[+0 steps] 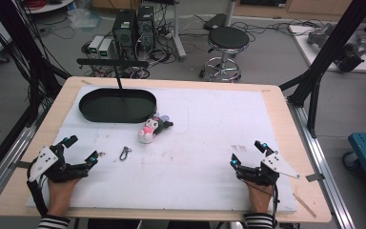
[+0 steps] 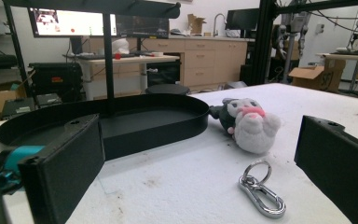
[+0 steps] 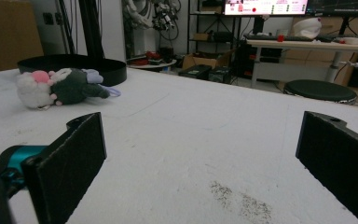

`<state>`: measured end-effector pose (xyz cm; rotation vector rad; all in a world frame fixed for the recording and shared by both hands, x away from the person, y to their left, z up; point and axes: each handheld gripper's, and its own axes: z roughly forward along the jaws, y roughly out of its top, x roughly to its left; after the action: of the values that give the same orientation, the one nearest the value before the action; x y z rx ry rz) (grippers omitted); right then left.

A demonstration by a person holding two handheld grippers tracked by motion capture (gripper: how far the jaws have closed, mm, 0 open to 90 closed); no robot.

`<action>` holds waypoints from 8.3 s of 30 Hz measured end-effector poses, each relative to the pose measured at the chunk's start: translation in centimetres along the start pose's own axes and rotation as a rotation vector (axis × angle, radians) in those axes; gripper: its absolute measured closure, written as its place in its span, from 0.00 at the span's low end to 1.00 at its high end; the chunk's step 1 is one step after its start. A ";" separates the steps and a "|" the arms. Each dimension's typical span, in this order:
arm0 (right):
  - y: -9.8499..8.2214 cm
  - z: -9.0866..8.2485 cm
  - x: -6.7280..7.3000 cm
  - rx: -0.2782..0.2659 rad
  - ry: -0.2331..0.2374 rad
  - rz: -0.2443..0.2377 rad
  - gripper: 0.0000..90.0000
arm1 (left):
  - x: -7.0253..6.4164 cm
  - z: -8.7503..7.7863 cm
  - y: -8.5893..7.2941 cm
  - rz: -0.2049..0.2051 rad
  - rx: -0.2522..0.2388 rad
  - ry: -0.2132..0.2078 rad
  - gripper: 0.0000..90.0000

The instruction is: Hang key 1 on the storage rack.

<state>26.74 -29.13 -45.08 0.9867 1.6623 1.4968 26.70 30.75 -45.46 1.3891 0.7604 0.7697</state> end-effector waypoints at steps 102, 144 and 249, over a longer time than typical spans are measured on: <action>-0.2 -0.4 -0.3 -0.045 -0.004 0.036 0.01 | -7.5 20.3 8.7 0.192 0.811 -0.176 0.02; -0.2 -0.4 -0.4 -0.048 -0.008 0.050 0.01 | -8.4 23.2 4.3 0.114 1.126 -0.093 0.12; -0.2 -0.4 -0.3 -0.043 -0.008 0.047 0.01 | 1.8 15.2 16.1 0.022 0.618 0.093 0.57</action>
<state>26.51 -29.62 -45.21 1.0140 1.6043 1.5509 39.98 24.45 -28.82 1.9223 1.1166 0.6416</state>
